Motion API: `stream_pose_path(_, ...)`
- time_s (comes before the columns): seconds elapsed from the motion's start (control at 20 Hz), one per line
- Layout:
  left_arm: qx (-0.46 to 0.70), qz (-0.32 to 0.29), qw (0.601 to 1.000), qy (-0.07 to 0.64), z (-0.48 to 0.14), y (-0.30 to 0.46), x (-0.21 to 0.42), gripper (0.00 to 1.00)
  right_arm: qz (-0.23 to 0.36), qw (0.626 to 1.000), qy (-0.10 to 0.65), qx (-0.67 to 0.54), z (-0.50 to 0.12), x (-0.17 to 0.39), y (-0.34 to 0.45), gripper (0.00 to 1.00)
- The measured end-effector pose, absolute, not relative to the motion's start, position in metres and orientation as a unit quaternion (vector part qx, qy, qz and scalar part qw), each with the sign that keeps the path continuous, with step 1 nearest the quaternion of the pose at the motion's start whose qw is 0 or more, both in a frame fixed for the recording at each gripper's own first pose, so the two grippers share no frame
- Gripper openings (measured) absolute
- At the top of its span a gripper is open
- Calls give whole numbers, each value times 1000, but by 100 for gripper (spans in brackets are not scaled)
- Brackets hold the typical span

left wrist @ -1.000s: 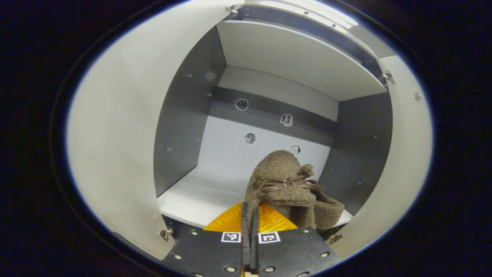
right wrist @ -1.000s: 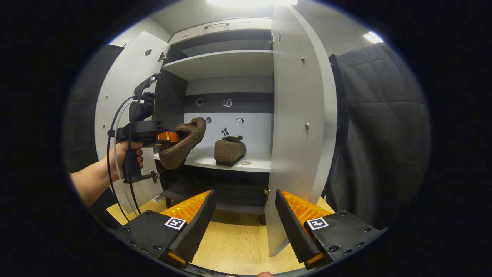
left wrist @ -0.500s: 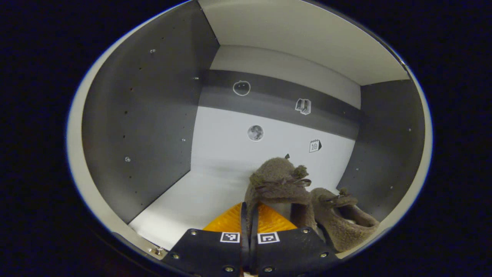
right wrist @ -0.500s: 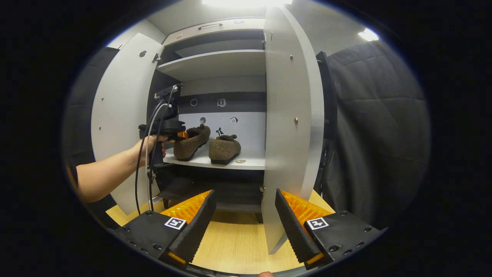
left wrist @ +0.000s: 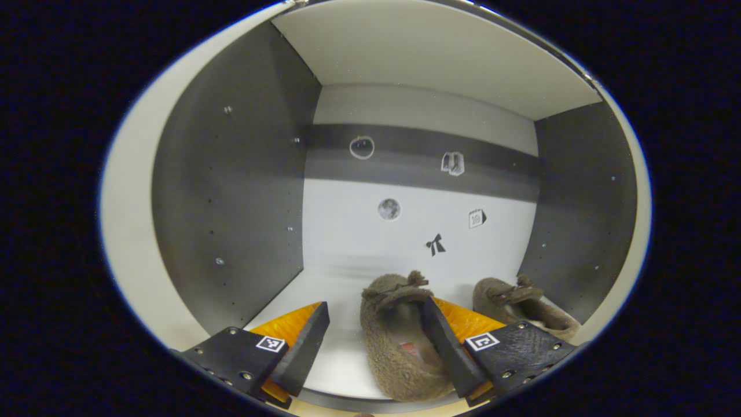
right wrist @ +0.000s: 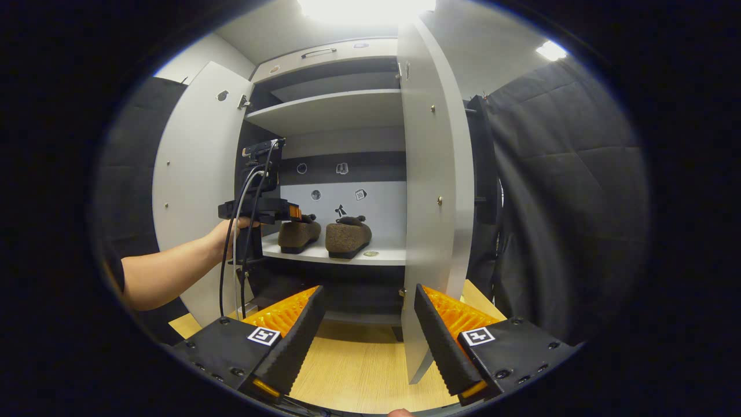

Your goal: Grab one shoe with the right hand and put it into the shoe cabinet, grab the other shoe with the left hand and put it into the shoe cabinet; then close the right door with the right hand and the left door with the left hand.

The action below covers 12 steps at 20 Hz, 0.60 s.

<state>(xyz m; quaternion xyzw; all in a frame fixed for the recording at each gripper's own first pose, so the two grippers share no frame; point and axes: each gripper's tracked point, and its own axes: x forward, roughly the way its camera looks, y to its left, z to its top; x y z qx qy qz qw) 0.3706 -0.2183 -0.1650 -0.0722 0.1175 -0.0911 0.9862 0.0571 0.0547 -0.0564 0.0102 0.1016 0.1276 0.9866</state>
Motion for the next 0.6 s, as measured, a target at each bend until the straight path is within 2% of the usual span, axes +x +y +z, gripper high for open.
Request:
stream_pose_path(0.05, -70, -92, 988, 101, -150, -215, 361, 96, 128, 987, 93, 9, -51, 53, 51, 97)
stream_pose_path(0.1, -68, -92, 990, 86, -135, -211, 348, 100, 128, 988, 84, 9, -43, 51, 46, 97)
stream_pose_path(0.35, -76, -100, 991, 34, -82, -200, 266, 100, 101, 994, 45, 18, -9, 35, 1, 98)
stream_pose_path(0.5, -63, -110, 992, 11, -63, -189, 216, 100, 77, 996, 45, 18, -5, 45, -29, 98)
stream_pose_path(0.55, -52, -108, 993, 7, -60, -192, 203, 89, 67, 997, 43, 18, -4, 48, -41, 98)
stream_pose_path(0.6, -43, -108, 993, 5, -58, -197, 191, 100, 57, 997, 43, 18, -2, 52, -52, 98)
